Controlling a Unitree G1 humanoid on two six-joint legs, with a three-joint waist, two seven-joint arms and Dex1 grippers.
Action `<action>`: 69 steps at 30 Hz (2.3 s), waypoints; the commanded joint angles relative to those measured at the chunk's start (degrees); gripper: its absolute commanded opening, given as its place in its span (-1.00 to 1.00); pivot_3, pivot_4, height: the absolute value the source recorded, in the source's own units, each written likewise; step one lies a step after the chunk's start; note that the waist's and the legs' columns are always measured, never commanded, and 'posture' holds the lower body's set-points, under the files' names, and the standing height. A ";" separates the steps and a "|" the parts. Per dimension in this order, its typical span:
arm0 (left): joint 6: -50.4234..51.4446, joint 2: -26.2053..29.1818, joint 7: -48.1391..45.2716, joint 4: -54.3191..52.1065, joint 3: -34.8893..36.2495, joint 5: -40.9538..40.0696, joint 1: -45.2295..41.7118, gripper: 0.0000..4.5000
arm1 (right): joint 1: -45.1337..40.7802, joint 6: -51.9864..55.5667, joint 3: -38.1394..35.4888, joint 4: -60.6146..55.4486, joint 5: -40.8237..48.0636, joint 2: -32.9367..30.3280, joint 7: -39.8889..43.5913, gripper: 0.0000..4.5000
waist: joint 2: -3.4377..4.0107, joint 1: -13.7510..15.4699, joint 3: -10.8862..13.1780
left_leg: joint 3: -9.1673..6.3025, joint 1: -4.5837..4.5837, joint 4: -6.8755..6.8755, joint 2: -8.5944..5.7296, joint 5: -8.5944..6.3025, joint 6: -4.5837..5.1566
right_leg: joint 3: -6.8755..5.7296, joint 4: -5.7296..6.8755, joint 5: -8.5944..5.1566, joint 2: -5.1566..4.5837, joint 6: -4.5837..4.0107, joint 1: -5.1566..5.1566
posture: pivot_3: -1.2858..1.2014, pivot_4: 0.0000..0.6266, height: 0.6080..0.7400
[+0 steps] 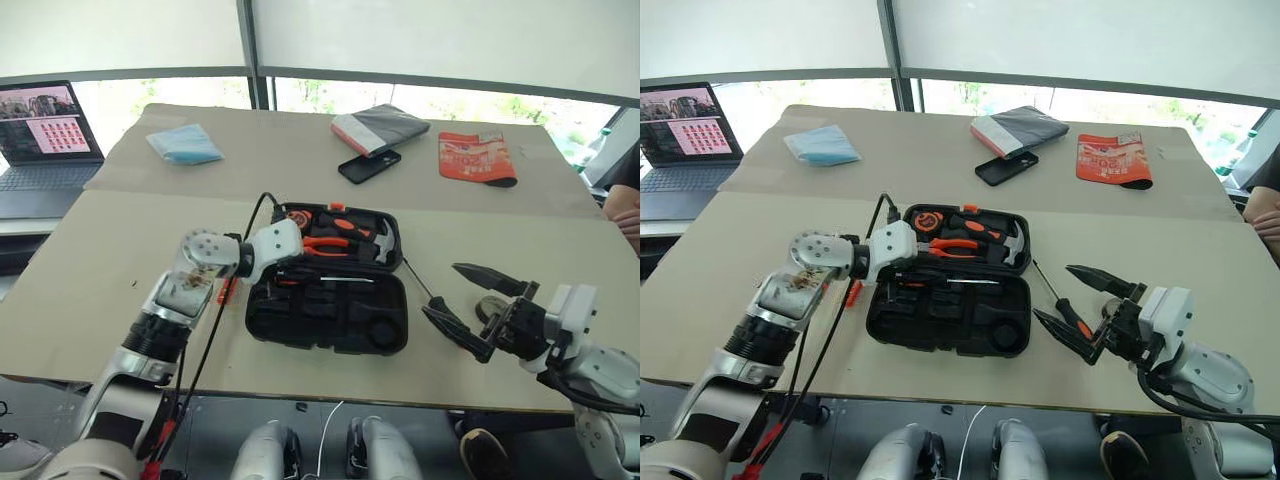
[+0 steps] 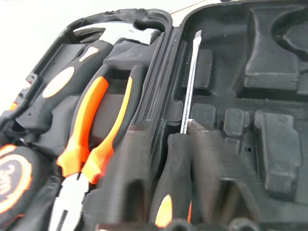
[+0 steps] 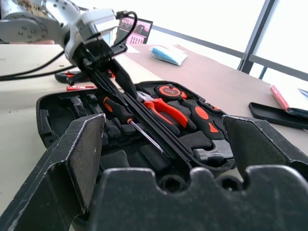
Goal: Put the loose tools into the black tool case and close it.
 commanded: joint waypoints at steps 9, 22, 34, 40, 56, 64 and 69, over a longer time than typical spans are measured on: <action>-2.31 -2.38 1.62 3.70 -5.19 4.10 1.85 -0.98 | 1.45 -0.31 -1.72 -2.61 0.30 0.42 -1.59 1.00 | 0.16 0.23 -0.10 | -0.01 0.04 0.00 0.00 -0.04 0.05 | 0.00 -0.02 0.00 -0.05 0.00 0.05 | 0.03 -0.52 1.00; -3.53 -5.09 -0.32 3.66 6.27 -8.84 1.45 -0.52 | 14.02 1.41 -10.17 -5.38 -2.54 1.23 -8.07 1.00 | 0.51 1.33 -0.31 | -0.01 -0.11 0.05 -0.05 -0.16 0.25 | 0.01 -0.08 -0.01 -0.14 0.11 -0.02 | 0.03 -0.52 1.00; -6.55 11.94 -23.67 -3.78 20.64 -27.30 20.90 0.97 | 35.93 -12.02 -21.41 8.67 -7.43 8.55 -0.72 1.00 | 0.80 -0.16 -0.43 | -0.01 0.15 -0.02 0.12 -0.79 -0.11 | 0.12 -0.12 -0.31 -0.19 -0.20 0.06 | 0.03 -0.52 1.00; -5.34 11.52 -24.09 -7.80 22.78 -32.19 23.43 0.97 | 31.61 4.72 -19.52 -2.89 -2.24 1.47 -7.31 1.00 | 1.10 -0.34 -0.49 | -0.03 0.17 -0.04 0.15 -0.82 -0.16 | 0.16 -0.12 -0.33 -0.45 -0.23 -0.06 | 0.03 -0.52 1.00; -5.07 6.92 -21.46 -14.60 18.94 -33.37 22.83 0.97 | -0.23 51.35 1.44 -7.94 0.57 -21.97 -18.38 1.00 | 1.08 0.29 -0.48 | -0.21 -0.18 -0.02 0.07 -0.37 0.01 | -0.03 -0.25 -0.17 0.03 -0.01 -0.06 | 0.03 -0.52 1.00; -3.66 5.95 -19.82 -17.15 18.42 -34.83 22.78 1.00 | -5.54 50.60 7.72 -3.37 -5.04 -18.43 -20.21 0.05 | 1.06 -0.03 -0.47 | -0.20 -0.22 0.11 -0.03 -0.43 0.11 | 0.01 -0.31 -0.06 -0.03 0.18 -0.01 | 0.03 -0.52 1.00; -1.94 4.78 -18.27 -18.37 18.31 -36.15 21.82 1.00 | -4.66 51.31 4.90 -3.99 -6.11 -13.47 -23.74 -0.54 | 1.04 -0.15 -0.48 | -0.20 -0.20 0.09 -0.02 -0.40 0.06 | 0.01 -0.29 -0.06 0.00 0.19 0.00 | 0.03 -0.52 1.00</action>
